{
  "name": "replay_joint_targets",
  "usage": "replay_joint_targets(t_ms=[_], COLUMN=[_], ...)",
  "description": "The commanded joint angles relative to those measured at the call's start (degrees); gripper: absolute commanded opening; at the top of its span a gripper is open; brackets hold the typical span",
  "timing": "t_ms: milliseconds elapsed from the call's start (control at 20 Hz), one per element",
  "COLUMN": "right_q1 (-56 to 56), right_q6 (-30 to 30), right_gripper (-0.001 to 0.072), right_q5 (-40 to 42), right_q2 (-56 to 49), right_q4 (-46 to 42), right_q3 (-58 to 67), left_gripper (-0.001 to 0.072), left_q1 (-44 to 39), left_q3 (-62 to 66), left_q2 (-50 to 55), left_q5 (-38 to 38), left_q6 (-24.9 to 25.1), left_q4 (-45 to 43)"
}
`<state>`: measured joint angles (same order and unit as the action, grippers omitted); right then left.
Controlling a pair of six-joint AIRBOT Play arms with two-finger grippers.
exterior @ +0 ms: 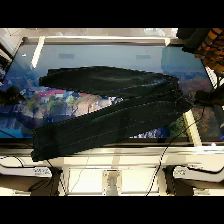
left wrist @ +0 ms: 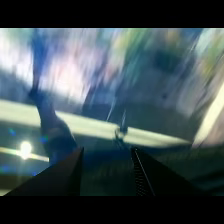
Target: Fold the clothes and pants, and hang the long-sleeved shirts on hangers.
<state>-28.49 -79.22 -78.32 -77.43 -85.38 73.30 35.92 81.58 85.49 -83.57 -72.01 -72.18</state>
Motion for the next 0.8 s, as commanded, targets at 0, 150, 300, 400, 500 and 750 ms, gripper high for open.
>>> replay_joint_targets(t_ms=[0,150,300,400,500,750], right_q1=[0.0,0.0,0.0,0.0,0.0,0.0], right_q6=[1.0,1.4,2.3,2.4,2.4,2.4], right_gripper=[0.0347,0.0339,0.0339,0.0339,0.0339,0.0339], right_q5=[6.0,6.7,5.7,5.8,5.1,3.8], right_q2=[10.9,17.7,23.3,26.1,27.3,27.4], right_q4=[1.8,2.9,3.0,2.9,2.8,2.8], right_q3=[-16.3,-21.8,-22.1,-22.1,-22.1,-22.1], left_gripper=[0.0358,0.0358,0.0358,0.0358,0.0358,0.0357], left_q1=[5.1,6.8,6.7,6.8,6.8,6.8], left_q3=[-20.6,-29.0,-30.2,-30.2,-30.2,-30.2], left_q2=[-9.8,-11.7,-11.3,-11.3,-11.3,-11.1], left_q5=[7.0,11.6,11.9,11.3,11.4,13.3], left_q6=[6.4,6.1,6.4,4.5,-0.1,0.4], left_q4=[0.7,1.1,0.5,-3.8,-10.6,-9.6])
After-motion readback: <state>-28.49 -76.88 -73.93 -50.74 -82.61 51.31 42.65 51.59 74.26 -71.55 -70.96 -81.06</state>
